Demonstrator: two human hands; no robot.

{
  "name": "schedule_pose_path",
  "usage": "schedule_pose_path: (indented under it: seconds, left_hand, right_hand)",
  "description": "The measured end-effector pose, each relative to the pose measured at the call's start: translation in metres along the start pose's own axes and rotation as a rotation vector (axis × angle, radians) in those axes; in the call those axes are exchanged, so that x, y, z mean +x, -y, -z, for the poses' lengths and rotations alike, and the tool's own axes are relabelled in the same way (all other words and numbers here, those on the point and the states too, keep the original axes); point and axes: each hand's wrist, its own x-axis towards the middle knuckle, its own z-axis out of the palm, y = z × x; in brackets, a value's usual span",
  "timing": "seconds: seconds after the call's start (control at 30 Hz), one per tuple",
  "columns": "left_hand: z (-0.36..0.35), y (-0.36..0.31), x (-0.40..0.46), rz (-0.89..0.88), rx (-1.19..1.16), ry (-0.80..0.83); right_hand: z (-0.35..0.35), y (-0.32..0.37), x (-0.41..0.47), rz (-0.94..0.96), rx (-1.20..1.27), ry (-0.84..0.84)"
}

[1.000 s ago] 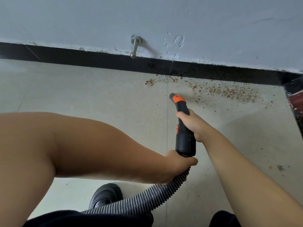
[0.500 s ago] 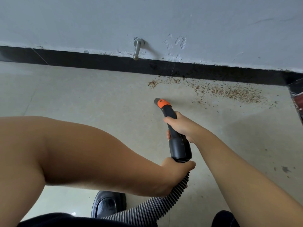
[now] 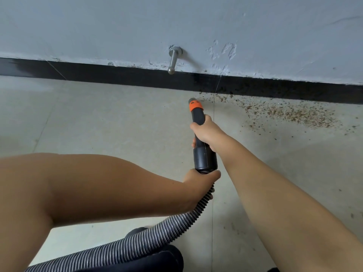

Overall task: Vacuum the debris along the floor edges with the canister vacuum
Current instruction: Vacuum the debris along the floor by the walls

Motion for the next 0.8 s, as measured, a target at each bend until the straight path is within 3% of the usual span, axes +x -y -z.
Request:
schedule_pose_path:
  seconds: [0.13,0.27,0.43,0.8]
  left_hand:
    - [-0.011,-0.004,0.004,0.014,0.014,0.072]
    - [-0.025,-0.009,0.008,0.022,0.099,0.180]
    - [-0.043,-0.028,0.016,-0.014,0.178,0.198]
    - [-0.032,-0.015,0.014,-0.033,0.030,0.023]
  right_hand:
    - [0.020,-0.008,0.002,-0.041,0.035,-0.052]
    - [0.049,-0.027,0.000,-0.104,0.227,-0.147]
    - [0.085,-0.033,0.004,-0.149,0.334,-0.236]
    - [0.045,-0.004,0.009,-0.057,0.187,0.005]
